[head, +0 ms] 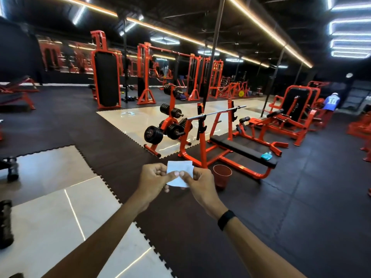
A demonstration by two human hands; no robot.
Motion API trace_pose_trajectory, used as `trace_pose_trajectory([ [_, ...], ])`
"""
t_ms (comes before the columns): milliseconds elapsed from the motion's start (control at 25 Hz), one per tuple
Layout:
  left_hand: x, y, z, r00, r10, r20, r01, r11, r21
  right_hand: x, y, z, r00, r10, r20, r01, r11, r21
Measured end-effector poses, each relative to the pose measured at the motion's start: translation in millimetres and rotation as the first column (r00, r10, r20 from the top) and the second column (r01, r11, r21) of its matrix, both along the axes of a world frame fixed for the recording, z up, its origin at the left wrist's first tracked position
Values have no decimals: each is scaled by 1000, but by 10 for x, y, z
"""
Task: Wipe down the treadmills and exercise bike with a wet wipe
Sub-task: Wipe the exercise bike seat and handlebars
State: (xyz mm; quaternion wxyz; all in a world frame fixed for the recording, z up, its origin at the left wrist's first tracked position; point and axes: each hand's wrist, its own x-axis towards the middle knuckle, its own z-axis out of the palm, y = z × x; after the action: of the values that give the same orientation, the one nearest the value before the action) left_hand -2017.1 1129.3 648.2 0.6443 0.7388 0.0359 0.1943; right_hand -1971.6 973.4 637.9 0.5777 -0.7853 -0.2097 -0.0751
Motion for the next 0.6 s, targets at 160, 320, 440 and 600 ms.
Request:
trace_pose_trajectory([
  [160, 194, 156, -586, 989, 128, 73, -129, 991, 15, 354, 245, -547, 985, 140, 97, -138, 990, -31],
  [320, 345, 51, -1418, 970, 185, 157, -200, 976, 84, 552, 100, -1374, 953, 222, 207, -225, 974, -11],
  [440, 437, -135, -1413, 970, 196, 143, -214, 969, 125, 765, -32, -1421, 941, 261, 216, -265, 964, -13],
  [600, 593, -24, -1040, 918, 260, 299, -317, 935, 161, 1002, 19, -933, 886, 323, 334, -329, 943, -40],
])
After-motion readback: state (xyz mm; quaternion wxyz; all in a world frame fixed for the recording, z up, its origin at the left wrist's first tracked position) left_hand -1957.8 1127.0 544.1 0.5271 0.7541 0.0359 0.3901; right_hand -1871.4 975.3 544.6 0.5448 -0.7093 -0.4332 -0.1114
